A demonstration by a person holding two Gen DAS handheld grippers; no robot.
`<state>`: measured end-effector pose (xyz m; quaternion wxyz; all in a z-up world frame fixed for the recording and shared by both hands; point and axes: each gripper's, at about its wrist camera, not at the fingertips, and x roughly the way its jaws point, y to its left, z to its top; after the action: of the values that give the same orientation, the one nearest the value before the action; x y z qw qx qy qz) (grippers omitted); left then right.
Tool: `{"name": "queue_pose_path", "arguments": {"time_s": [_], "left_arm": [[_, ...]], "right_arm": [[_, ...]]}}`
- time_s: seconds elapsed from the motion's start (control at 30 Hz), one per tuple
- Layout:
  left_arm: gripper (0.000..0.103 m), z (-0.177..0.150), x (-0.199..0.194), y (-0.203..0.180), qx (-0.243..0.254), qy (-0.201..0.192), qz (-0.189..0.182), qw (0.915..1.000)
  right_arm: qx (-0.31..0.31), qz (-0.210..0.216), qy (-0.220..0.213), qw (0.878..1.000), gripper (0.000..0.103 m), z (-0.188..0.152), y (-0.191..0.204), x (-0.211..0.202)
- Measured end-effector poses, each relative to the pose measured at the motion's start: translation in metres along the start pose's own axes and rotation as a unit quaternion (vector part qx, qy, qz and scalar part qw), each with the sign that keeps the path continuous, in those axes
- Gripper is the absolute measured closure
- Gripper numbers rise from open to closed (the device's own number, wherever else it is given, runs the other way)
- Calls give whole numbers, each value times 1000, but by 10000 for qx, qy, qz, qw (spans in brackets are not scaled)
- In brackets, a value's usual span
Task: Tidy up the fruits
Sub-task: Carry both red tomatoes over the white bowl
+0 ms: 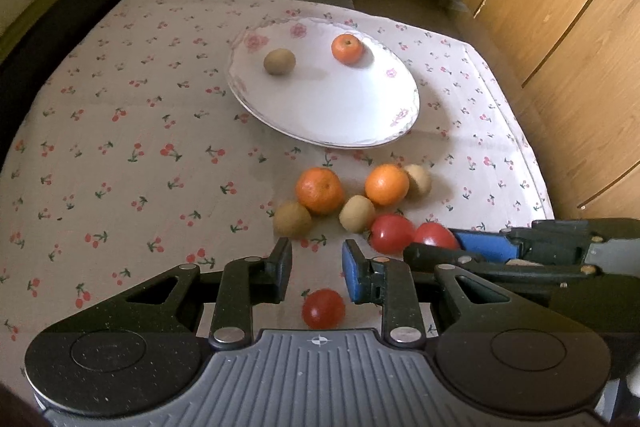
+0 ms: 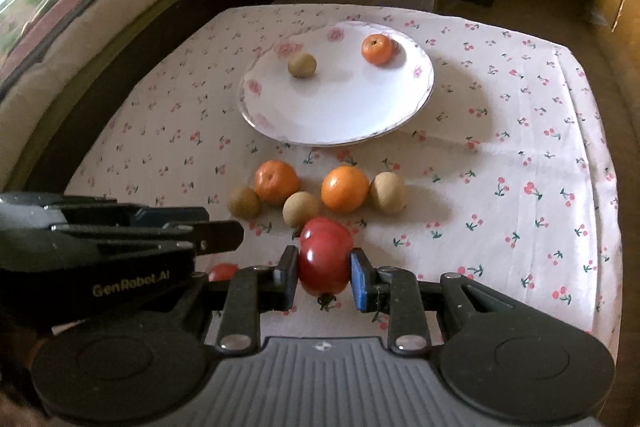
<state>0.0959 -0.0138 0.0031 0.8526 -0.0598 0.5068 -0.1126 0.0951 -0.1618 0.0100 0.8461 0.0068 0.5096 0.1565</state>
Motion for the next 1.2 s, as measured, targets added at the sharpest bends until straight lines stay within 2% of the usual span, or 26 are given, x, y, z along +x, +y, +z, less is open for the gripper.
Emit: {"name": "queue_pose_path", "arguments": {"time_s": [0.4,0.57,0.87,1.2], "left_arm": [[64,-16,19,-11,208,366,109,9991],[67,-20,25,-15,308,424,217,9984],[69,-14,12,-14,230,223,177,9993],[69,24,8,-13,33,-118,95,9999]], "right_arm": [[215,-109,51,9997,75,-4,-13,-1],[215,-85,13,9997,75,-4,-14,-3],[218,-85,-90,9997,75,0,-14,-8],[161,-74,-279,9995,75,34,-14,-1]]}}
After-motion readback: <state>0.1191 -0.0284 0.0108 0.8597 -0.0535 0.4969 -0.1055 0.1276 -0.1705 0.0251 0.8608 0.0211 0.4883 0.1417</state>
